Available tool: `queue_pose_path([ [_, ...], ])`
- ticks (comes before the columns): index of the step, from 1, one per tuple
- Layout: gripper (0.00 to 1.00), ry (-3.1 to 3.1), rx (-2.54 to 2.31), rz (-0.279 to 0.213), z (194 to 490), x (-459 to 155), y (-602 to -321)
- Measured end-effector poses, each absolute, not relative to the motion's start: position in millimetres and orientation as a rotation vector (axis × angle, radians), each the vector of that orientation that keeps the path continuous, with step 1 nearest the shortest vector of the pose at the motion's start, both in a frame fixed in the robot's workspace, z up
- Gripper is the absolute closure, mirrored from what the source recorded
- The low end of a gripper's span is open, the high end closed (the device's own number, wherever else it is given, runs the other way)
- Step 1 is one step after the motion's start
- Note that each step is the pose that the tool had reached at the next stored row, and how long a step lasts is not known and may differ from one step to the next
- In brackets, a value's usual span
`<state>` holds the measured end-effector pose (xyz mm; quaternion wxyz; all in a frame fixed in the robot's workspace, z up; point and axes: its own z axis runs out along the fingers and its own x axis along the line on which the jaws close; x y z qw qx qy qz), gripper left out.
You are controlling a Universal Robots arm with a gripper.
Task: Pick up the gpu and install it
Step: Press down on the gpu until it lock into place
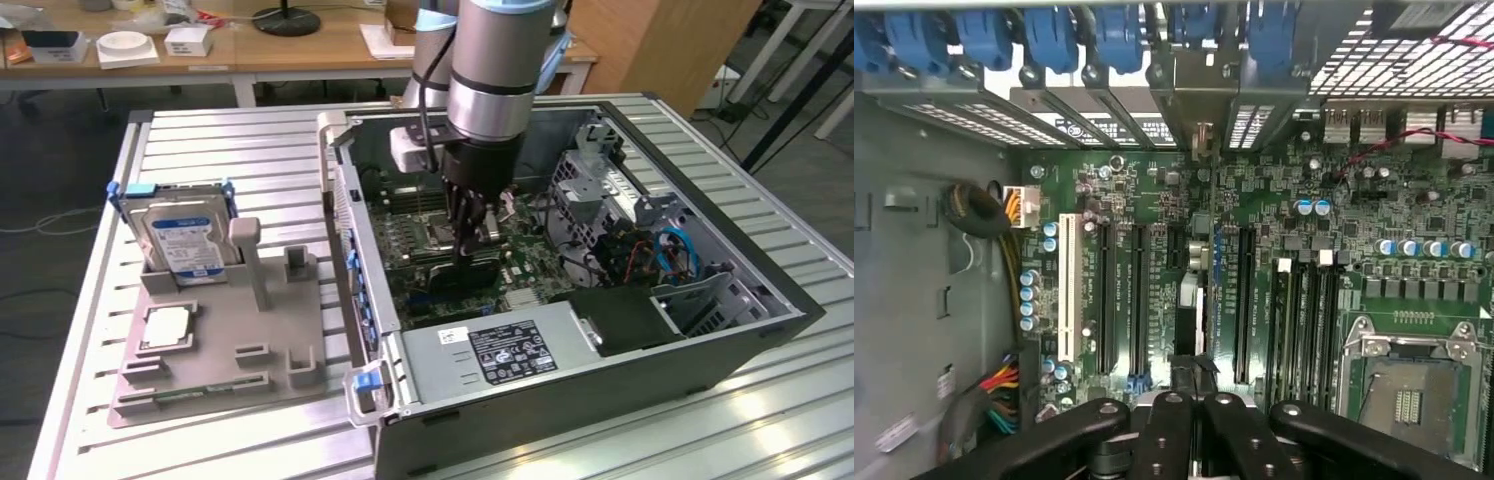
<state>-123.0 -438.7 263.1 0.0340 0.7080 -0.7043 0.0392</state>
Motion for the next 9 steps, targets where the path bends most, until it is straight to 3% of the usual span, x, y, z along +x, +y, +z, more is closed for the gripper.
queue_pose_path([
  [9,0.89,-2.166,2.177,0.121,256.4,-122.9,-438.8],
])
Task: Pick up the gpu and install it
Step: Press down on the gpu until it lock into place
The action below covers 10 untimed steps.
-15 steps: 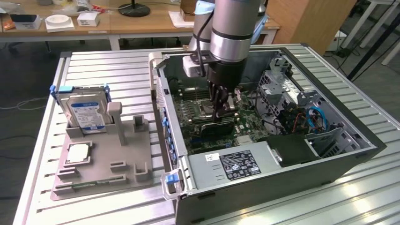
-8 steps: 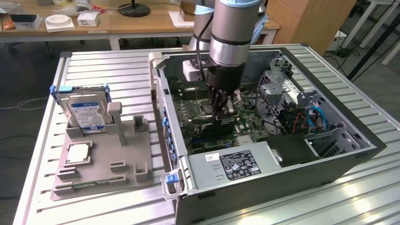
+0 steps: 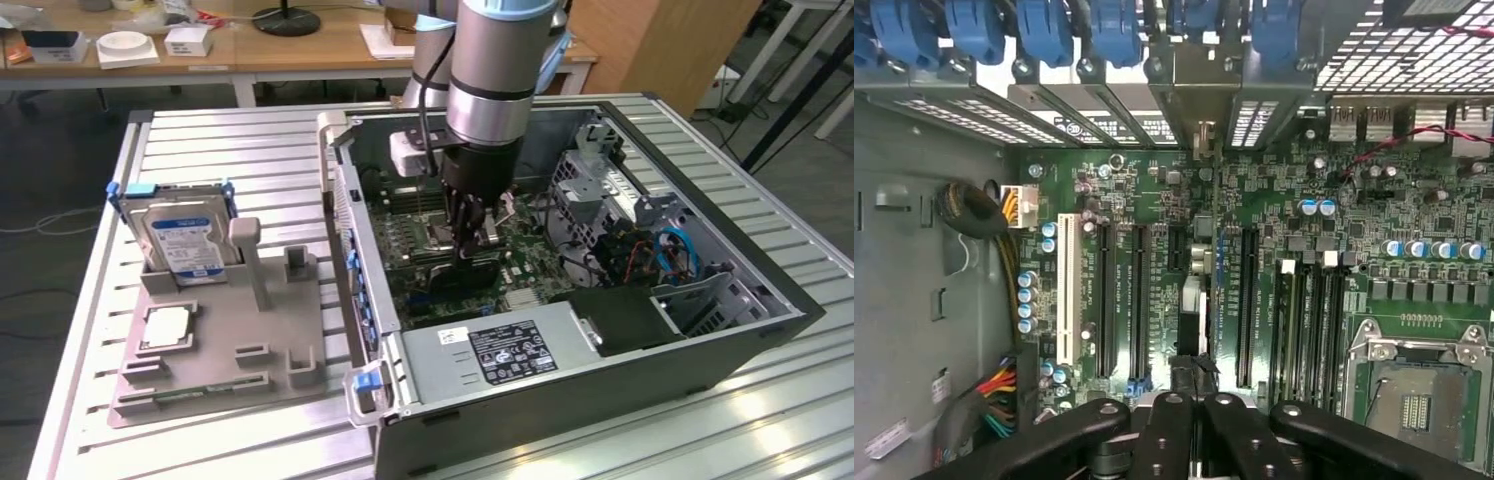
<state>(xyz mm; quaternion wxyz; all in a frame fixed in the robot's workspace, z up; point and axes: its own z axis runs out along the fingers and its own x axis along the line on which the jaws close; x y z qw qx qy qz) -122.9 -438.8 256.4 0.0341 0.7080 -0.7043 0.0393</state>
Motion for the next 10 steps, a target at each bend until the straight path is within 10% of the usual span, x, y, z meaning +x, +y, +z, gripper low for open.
queue_pose_path([
  [10,0.89,-2.162,2.174,0.112,298,-123,-439],
])
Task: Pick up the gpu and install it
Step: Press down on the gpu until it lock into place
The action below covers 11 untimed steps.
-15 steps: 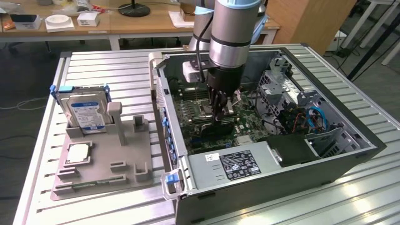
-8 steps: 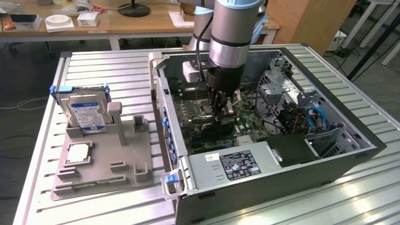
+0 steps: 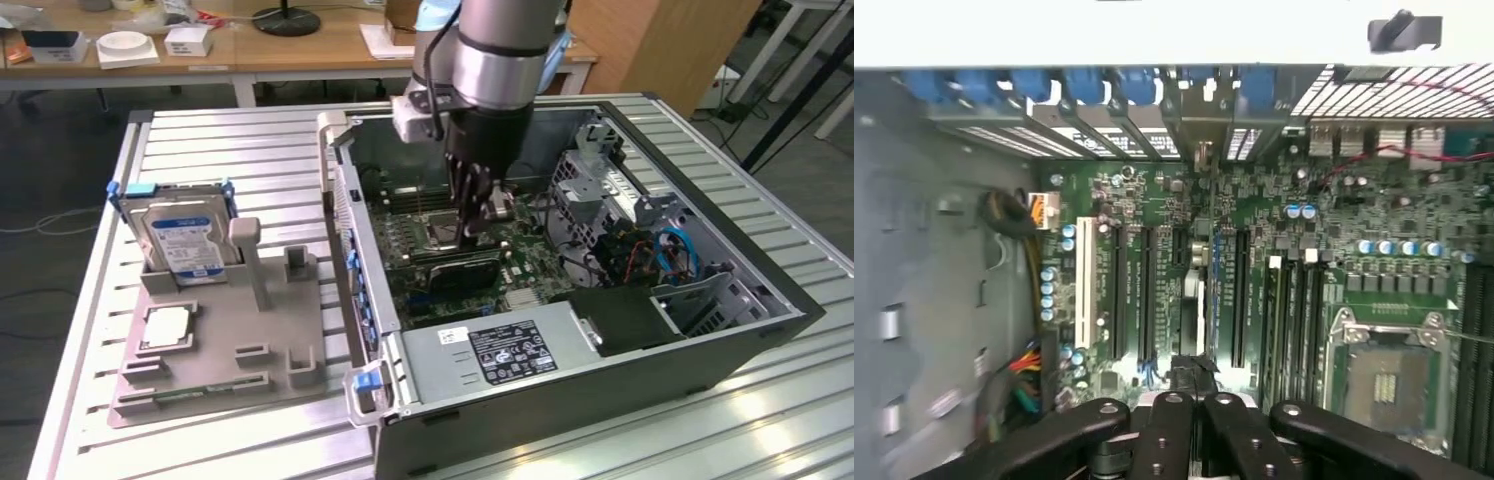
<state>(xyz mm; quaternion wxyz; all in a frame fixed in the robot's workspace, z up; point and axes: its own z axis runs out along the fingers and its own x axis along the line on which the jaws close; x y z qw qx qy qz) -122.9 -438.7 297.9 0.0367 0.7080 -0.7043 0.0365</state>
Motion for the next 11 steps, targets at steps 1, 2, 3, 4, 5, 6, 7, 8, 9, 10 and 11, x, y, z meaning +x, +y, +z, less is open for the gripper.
queue_pose_path([
  [1,0.89,-2.162,2.173,0.112,303,-123,-439],
  [2,0.89,-2.162,2.173,0.112,307,-123,-439],
  [3,0.89,-2.162,2.173,0.112,312,-123,-439],
  [4,0.89,-2.162,2.173,0.111,316,-123,-439],
  [5,0.89,-2.162,2.173,0.11,317,-123,-439],
  [6,0.89,-2.161,2.172,0.11,317,-123,-439],
  [7,0.89,-2.161,2.172,0.109,317,-123,-439],
  [8,0.89,-2.161,2.172,0.108,317,-123,-439],
  [9,0.89,-2.16,2.171,0.107,317,-123,-439],
  [10,0.89,-2.16,2.171,0.106,317,-123,-439],
  [11,0.89,-2.159,2.171,0.105,317,-123,-439],
])
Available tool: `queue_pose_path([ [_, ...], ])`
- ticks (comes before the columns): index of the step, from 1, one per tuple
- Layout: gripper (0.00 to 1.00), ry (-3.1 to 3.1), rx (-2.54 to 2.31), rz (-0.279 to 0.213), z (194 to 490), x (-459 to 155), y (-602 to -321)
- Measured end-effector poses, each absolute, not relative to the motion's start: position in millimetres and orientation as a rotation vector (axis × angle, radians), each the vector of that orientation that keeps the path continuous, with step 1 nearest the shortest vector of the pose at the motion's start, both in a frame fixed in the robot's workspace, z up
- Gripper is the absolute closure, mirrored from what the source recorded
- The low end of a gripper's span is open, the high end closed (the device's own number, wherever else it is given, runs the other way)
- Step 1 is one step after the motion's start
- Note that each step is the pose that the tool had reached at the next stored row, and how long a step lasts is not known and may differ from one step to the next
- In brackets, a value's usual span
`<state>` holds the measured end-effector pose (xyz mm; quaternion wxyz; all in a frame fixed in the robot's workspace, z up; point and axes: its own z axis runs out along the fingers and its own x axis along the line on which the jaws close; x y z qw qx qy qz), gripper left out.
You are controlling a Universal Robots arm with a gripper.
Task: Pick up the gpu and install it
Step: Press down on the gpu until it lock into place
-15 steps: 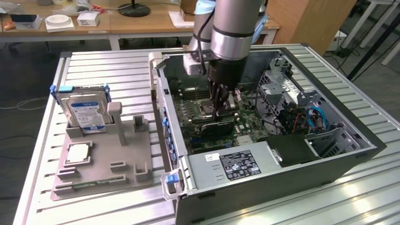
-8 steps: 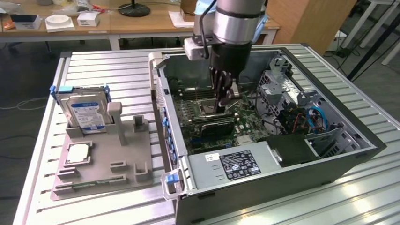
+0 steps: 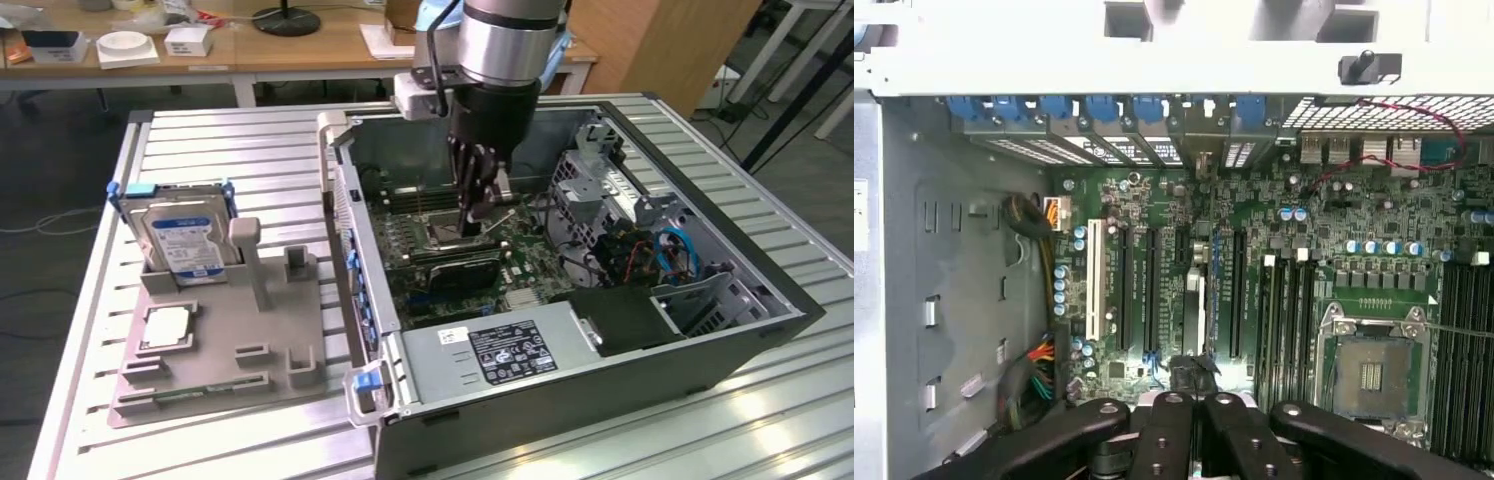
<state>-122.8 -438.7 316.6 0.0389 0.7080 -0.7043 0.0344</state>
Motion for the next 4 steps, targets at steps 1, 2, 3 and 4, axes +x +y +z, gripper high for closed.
queue_pose_path([
  [1,0.89,-2.159,2.171,0.104,316.7,-122.8,-438.7],
  [2,0.89,-2.158,2.17,0.104,316.7,-122.8,-438.7],
  [3,0.89,-2.158,2.17,0.103,316.7,-122.8,-438.7],
  [4,0.89,-2.158,2.17,0.102,316.7,-122.8,-438.7],
])
